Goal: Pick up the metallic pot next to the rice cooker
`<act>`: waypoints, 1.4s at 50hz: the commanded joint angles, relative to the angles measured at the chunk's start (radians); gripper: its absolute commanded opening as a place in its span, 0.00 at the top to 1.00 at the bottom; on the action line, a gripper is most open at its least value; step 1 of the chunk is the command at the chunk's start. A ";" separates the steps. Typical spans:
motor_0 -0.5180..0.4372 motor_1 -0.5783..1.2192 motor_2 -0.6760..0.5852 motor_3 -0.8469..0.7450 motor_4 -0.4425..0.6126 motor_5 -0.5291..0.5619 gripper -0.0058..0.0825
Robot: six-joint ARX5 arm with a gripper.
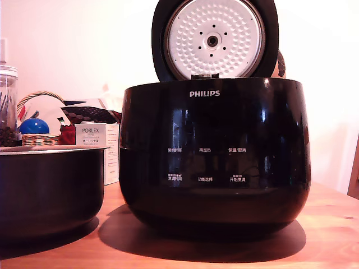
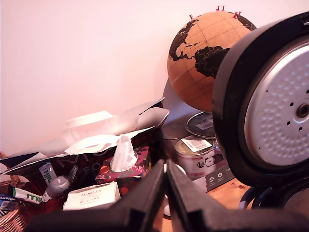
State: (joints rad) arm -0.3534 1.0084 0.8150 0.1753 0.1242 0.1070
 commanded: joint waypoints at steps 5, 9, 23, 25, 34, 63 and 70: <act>-0.002 -0.008 -0.025 0.003 0.003 -0.003 0.96; -0.002 -0.008 -0.025 -0.005 0.003 -0.002 0.96; -0.002 -0.019 -0.011 -0.185 0.066 0.024 0.96; -0.001 -0.023 0.000 -0.253 0.077 0.072 0.96; 0.000 -0.029 0.073 -0.592 0.196 0.116 0.96; -0.037 -0.024 0.119 -1.155 0.264 0.165 0.83; -0.089 0.005 0.119 -1.151 0.264 0.162 0.76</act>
State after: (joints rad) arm -0.4217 0.9855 0.9443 -0.9825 0.3851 0.2665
